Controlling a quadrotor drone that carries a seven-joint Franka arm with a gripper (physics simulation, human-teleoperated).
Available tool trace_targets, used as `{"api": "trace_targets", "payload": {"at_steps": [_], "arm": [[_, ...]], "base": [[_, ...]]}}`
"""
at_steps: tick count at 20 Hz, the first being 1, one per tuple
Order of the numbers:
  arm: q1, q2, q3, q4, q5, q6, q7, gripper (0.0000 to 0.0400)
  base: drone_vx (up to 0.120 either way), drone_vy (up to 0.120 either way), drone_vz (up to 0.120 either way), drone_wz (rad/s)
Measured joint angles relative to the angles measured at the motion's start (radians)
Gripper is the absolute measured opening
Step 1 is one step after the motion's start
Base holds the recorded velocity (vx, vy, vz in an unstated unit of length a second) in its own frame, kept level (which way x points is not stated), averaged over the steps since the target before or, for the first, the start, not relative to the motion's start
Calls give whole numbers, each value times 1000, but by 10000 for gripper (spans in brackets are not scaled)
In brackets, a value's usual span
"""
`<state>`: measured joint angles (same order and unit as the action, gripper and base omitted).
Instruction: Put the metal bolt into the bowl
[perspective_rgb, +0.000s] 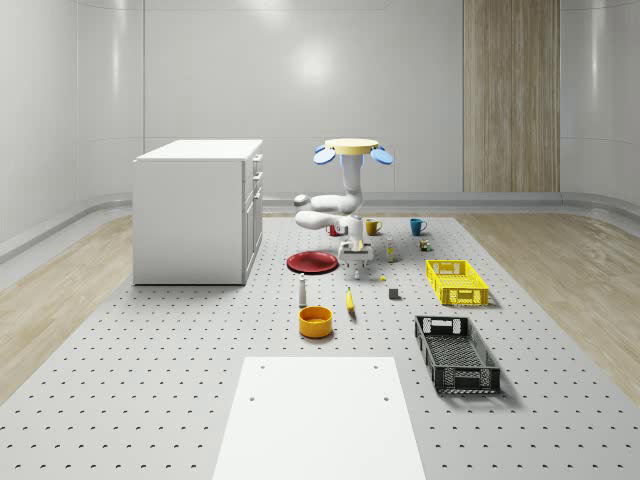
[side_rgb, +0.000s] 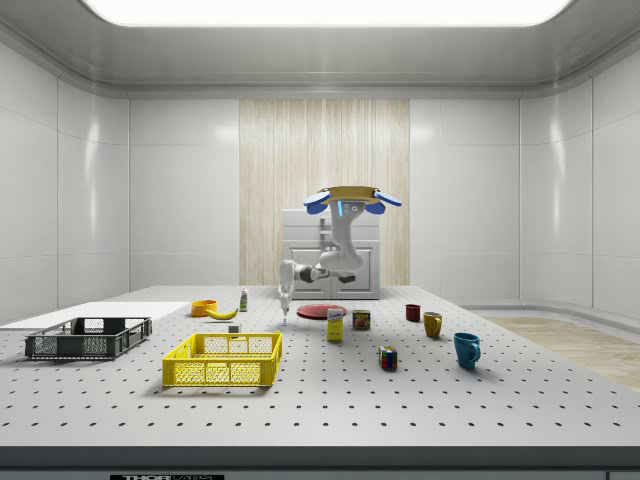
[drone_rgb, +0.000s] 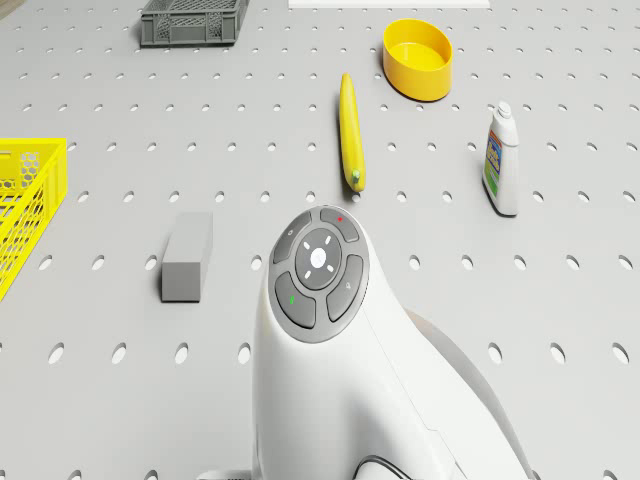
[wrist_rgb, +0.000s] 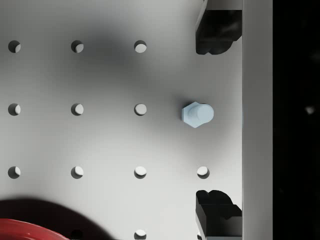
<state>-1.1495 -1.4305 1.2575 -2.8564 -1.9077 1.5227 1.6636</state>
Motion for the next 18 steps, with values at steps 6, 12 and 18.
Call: {"api": "trace_targets", "payload": {"at_steps": [6, 12, 18], "arm": [[-8, -12, -57, 17, -52, 33, -2, 400], [-13, -17, -84, 26, -76, 48, -2, 400], [-17, -20, -104, 33, -94, 60, -2, 400]], "base": [[0, 0, 0, 0], [0, 0, 0, 0], [0, 0, 0, 0]]}}
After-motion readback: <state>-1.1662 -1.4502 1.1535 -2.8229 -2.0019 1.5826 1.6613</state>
